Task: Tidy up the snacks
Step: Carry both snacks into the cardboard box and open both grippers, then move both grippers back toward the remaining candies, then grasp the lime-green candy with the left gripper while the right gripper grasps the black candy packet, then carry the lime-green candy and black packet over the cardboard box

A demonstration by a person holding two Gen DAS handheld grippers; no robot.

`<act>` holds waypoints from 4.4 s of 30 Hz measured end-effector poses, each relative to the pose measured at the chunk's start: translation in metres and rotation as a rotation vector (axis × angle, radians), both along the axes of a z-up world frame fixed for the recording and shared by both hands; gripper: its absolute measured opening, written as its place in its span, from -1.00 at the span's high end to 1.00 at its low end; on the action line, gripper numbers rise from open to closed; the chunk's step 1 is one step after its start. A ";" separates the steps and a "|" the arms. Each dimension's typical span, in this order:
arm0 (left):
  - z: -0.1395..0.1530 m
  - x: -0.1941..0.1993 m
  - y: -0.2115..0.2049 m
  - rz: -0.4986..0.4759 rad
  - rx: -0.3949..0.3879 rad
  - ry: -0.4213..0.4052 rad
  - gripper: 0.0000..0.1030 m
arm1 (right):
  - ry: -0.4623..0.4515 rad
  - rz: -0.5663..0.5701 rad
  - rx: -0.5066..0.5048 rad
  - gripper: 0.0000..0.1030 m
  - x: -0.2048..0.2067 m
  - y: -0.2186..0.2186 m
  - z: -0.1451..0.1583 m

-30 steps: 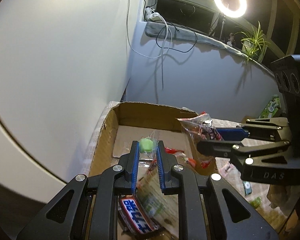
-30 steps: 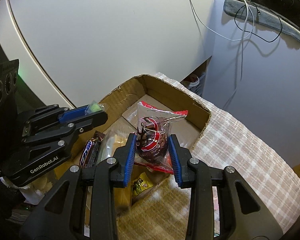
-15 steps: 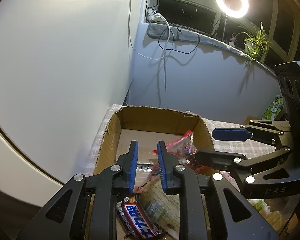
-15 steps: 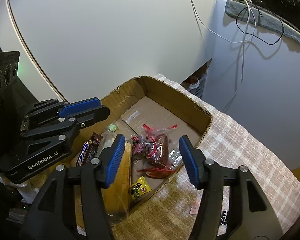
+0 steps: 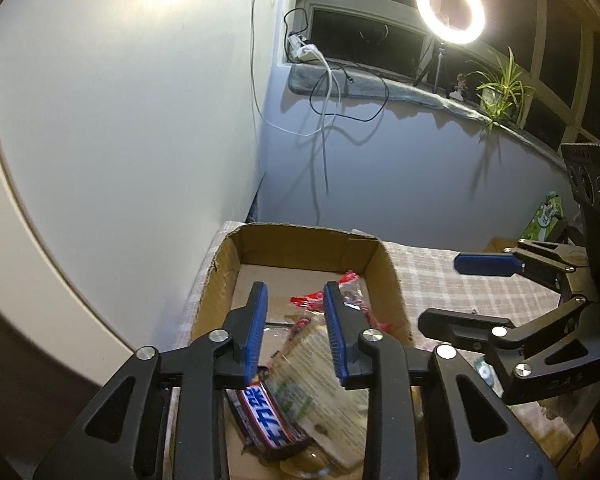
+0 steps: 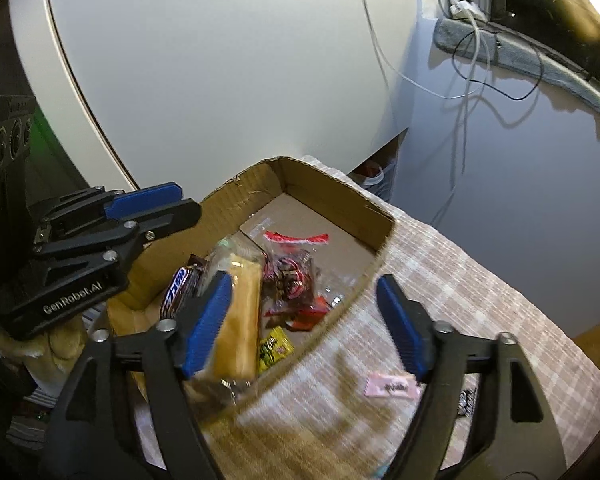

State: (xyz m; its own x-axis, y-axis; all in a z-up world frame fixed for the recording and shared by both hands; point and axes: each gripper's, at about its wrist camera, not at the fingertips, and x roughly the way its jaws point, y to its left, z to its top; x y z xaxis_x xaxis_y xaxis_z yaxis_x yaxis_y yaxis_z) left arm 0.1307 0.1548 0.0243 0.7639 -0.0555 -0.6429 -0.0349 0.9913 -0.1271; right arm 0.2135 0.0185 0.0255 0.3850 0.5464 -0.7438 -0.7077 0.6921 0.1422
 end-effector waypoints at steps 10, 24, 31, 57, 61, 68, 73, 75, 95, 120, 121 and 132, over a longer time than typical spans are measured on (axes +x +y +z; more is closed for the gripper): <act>0.012 -0.028 -0.037 -0.053 -0.007 -0.034 0.04 | -0.022 -0.080 -0.017 -0.77 -0.022 -0.069 0.003; -0.011 -0.049 -0.124 -0.224 -0.054 0.022 0.04 | 0.044 -0.202 -0.020 -0.78 -0.013 -0.167 -0.026; -0.037 -0.054 -0.163 -0.314 -0.075 0.101 0.04 | 0.088 -0.192 -0.032 -0.78 0.004 -0.167 -0.052; -0.103 -0.058 -0.249 -0.355 0.132 0.129 0.19 | 0.033 -0.132 -0.104 -0.56 0.018 -0.125 -0.101; -0.102 -0.062 -0.251 -0.369 0.138 0.117 0.38 | 0.021 -0.133 -0.136 -0.34 0.016 -0.124 -0.109; -0.100 -0.063 -0.249 -0.367 0.108 0.116 0.71 | -0.016 -0.110 -0.174 0.31 0.012 -0.121 -0.107; -0.099 -0.063 -0.243 -0.359 0.074 0.122 0.84 | -0.013 -0.113 -0.159 0.75 0.014 -0.123 -0.107; -0.098 -0.063 -0.241 -0.358 0.060 0.126 0.85 | -0.012 -0.113 -0.153 0.78 0.014 -0.124 -0.107; -0.099 -0.061 -0.215 -0.354 -0.031 0.151 0.88 | 0.004 -0.150 -0.117 -0.43 0.034 -0.110 -0.105; -0.088 -0.058 -0.180 -0.312 -0.100 0.124 0.89 | -0.010 -0.195 -0.136 0.46 0.025 -0.125 -0.090; -0.087 -0.059 -0.179 -0.311 -0.098 0.121 0.89 | -0.014 -0.196 -0.133 0.46 0.023 -0.127 -0.087; -0.100 -0.058 -0.186 -0.355 -0.085 0.173 0.90 | -0.023 -0.210 -0.124 0.46 0.011 -0.140 -0.075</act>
